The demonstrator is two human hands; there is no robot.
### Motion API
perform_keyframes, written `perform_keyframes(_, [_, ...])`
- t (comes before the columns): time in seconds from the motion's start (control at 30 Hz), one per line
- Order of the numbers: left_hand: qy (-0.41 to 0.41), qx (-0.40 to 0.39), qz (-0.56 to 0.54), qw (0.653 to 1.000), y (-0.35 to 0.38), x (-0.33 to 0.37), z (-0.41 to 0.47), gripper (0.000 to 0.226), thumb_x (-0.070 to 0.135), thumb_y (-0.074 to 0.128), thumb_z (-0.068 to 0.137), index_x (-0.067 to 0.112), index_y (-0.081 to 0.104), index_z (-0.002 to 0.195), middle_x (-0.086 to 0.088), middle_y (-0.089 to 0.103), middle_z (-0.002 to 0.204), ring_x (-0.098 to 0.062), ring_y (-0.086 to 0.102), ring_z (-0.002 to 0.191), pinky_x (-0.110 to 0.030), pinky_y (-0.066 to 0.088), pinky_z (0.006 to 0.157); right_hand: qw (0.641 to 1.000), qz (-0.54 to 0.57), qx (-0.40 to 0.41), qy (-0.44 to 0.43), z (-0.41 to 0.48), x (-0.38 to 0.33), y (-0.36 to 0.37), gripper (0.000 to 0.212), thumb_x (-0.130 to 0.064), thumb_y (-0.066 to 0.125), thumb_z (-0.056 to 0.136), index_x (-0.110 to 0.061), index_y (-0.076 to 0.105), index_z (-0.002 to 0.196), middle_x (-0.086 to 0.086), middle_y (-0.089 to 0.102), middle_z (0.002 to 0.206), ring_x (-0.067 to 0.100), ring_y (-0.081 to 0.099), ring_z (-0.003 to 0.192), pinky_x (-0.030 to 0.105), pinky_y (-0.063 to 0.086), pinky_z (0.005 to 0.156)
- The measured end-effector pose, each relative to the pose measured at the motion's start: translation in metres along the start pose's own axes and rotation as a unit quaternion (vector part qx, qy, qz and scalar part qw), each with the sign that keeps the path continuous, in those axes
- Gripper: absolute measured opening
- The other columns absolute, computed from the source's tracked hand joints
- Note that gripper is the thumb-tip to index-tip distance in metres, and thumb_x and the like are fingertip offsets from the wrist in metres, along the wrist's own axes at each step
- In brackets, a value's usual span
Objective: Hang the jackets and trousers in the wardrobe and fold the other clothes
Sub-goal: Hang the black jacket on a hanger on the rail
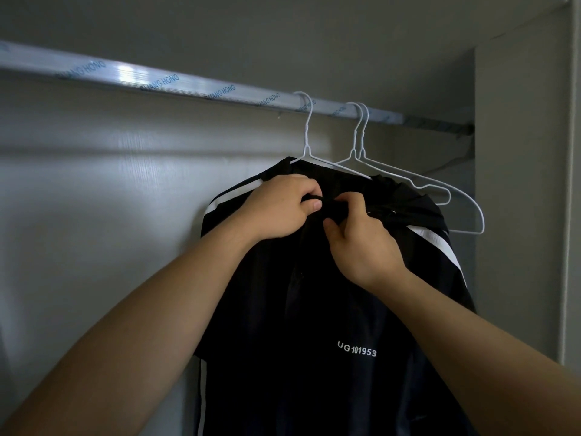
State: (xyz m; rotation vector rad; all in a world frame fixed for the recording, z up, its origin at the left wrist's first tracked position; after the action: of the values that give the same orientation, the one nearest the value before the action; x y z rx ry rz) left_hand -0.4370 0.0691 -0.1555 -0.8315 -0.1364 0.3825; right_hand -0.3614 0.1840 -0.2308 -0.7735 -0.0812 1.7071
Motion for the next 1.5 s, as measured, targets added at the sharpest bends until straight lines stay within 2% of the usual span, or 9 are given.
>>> perform_keyframes(0.1, [-0.023,0.024,-0.021,0.999,0.003,-0.003,-0.002,0.006,0.035,0.058,0.099,0.032,0.062,0.103,0.017,0.055,0.1,0.0,0.056,0.071,-0.033,0.045,0.072,0.999,0.019,0.046,0.005,-0.01,0.0,-0.001,0.046,-0.043,0.053,0.096,-0.039,0.026,0.132,-0.014,0.064,0.082,0.012,0.061,0.075,0.034,0.042,0.062])
perform_keyframes(0.23, [-0.036,0.121,-0.098,0.987,0.009,-0.004,-0.021,0.037,0.034,0.063,0.096,0.027,0.053,0.131,0.011,0.046,0.132,-0.002,0.057,0.082,-0.028,0.049,0.081,0.994,0.031,0.101,0.022,-0.033,0.005,0.004,0.043,-0.04,0.059,0.092,-0.041,0.028,0.122,-0.022,0.059,0.082,-0.002,0.056,0.068,0.024,0.035,0.053])
perform_keyframes(0.37, [-0.106,0.267,-0.176,0.942,0.032,-0.013,-0.076,0.041,0.032,0.076,0.086,0.02,0.051,0.117,0.007,0.047,0.118,-0.004,0.062,0.078,-0.031,0.054,0.074,0.995,0.021,0.039,0.092,-0.06,0.026,0.032,0.029,-0.045,0.056,0.093,-0.044,0.028,0.101,-0.017,0.061,0.082,0.007,0.056,0.067,0.03,0.036,0.057])
perform_keyframes(0.5, [-0.223,0.207,-0.208,0.93,0.098,-0.029,-0.119,0.038,0.04,0.077,0.084,0.02,0.06,0.112,0.007,0.057,0.108,-0.011,0.062,0.091,-0.033,0.055,0.082,0.99,0.0,0.007,0.142,-0.075,0.041,0.053,0.019,-0.05,0.053,0.094,-0.041,0.037,0.1,-0.014,0.062,0.092,0.006,0.047,0.066,0.026,0.033,0.054])
perform_keyframes(0.77, [-0.243,0.195,-0.289,0.905,0.126,-0.032,-0.127,0.013,0.026,0.068,0.095,0.015,0.071,0.101,0.007,0.067,0.107,-0.005,0.063,0.101,-0.025,0.052,0.089,0.965,0.143,0.02,0.219,-0.075,0.057,0.068,0.034,-0.05,0.059,0.095,-0.027,0.055,0.12,-0.009,0.06,0.112,-0.002,0.055,0.082,0.013,0.038,0.064])
perform_keyframes(0.93, [-0.245,0.152,-0.355,0.89,0.134,-0.023,-0.134,0.012,0.026,0.067,0.095,0.023,0.066,0.084,0.016,0.069,0.104,0.007,0.063,0.1,-0.011,0.048,0.08,0.933,0.278,0.016,0.228,-0.079,0.057,0.075,0.025,-0.055,0.062,0.092,-0.037,0.069,0.109,-0.02,0.072,0.093,-0.008,0.065,0.087,0.014,0.046,0.073])
perform_keyframes(1.03, [-0.256,0.162,-0.385,0.872,0.133,-0.025,-0.134,0.014,0.023,0.073,0.091,0.019,0.063,0.082,0.01,0.073,0.089,-0.003,0.07,0.084,-0.018,0.055,0.071,0.931,0.302,-0.006,0.208,-0.079,0.057,0.08,0.01,-0.049,0.065,0.093,-0.043,0.071,0.099,-0.032,0.07,0.094,-0.016,0.063,0.09,0.012,0.048,0.078])
perform_keyframes(1.23, [-0.287,0.225,-0.458,0.811,0.118,-0.037,-0.131,0.039,0.002,0.085,0.075,0.017,0.062,0.102,-0.002,0.075,0.091,-0.013,0.073,0.087,-0.035,0.061,0.081,0.923,0.329,-0.017,0.198,-0.078,0.063,0.088,0.019,-0.043,0.073,0.089,-0.034,0.074,0.106,-0.022,0.075,0.095,-0.006,0.069,0.091,0.022,0.055,0.086])
perform_keyframes(1.5, [-0.237,0.221,-0.401,0.857,0.105,-0.033,-0.124,0.043,0.014,0.081,0.084,0.042,0.062,0.109,0.011,0.073,0.096,0.001,0.069,0.089,-0.014,0.054,0.075,0.928,0.334,-0.018,0.164,-0.074,0.052,0.082,0.016,-0.047,0.073,0.089,-0.035,0.074,0.1,-0.02,0.074,0.093,-0.005,0.069,0.089,0.019,0.053,0.075])
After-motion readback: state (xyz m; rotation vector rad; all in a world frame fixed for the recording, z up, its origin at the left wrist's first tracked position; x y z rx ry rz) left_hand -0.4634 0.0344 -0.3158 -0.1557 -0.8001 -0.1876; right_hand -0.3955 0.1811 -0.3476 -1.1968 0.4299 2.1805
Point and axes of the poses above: each hand's wrist, its own z-axis towards the middle knuckle, its own y-axis out of the palm, x = y × z, the point moved 7 cm from there along z, towards the middle knuckle
